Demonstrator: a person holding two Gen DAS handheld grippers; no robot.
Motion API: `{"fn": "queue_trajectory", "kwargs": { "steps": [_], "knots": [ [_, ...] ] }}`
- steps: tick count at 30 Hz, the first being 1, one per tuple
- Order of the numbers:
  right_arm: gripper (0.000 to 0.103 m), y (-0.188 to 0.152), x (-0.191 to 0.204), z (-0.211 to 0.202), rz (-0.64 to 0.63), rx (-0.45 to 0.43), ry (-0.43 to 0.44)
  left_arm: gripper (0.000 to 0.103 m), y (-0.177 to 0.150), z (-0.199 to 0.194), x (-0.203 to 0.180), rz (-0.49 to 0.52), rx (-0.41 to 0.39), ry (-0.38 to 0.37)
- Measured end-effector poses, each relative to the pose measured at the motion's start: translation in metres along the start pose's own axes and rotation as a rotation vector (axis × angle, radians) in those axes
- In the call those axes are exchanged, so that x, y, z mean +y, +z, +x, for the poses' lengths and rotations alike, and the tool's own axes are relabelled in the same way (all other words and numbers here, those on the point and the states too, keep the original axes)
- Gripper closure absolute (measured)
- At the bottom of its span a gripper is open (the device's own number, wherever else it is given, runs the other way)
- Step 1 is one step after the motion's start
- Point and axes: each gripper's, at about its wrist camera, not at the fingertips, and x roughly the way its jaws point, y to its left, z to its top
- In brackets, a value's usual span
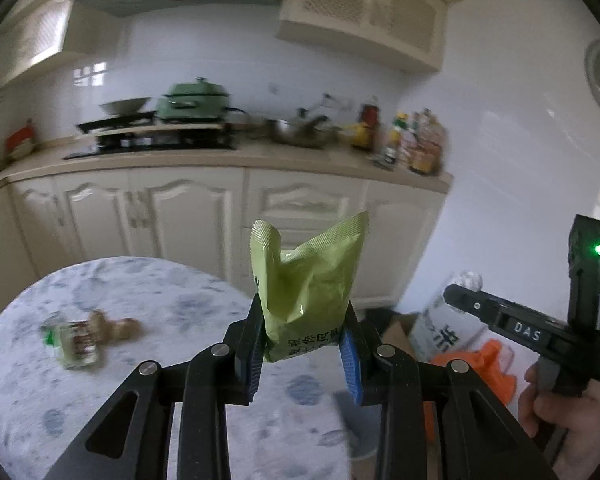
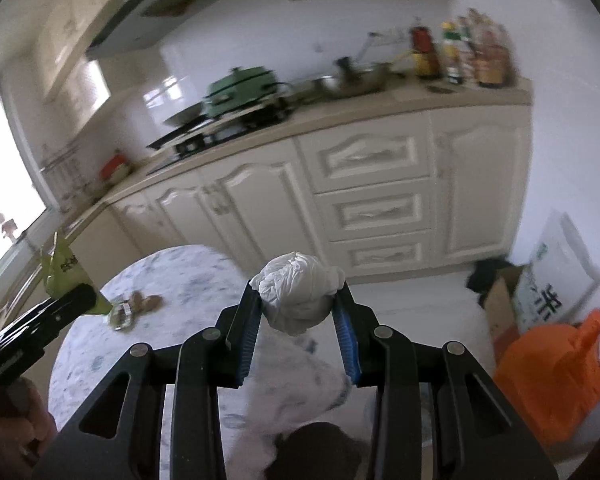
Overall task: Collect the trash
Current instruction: 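Lift both held items and carry them over the blue bin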
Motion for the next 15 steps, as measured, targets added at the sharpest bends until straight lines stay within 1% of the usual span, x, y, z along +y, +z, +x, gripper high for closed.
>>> {"fn": "queue_trajectory", "kwargs": {
  "steps": [4,8,11,15],
  "knots": [
    [0.067,-0.005,-0.036,0.003,0.055,0.017,-0.056,0.073,0.005,0.04,-0.031,0.037,0.053,-0.055],
    [0.067,-0.013,-0.066,0.011,0.107,0.042,-0.09,0.073,0.005,0.084,-0.057,0.072,0.132,-0.112],
    [0.067,-0.022,-0.086,0.021,0.141,0.068,-0.11,0.073,0.008,0.117,-0.072,0.096,0.179,-0.137],
    [0.067,-0.034,-0.108,0.038,0.181,0.112,-0.126,0.073,0.006,0.167,-0.091,0.123,0.255,-0.141]
  ]
}}
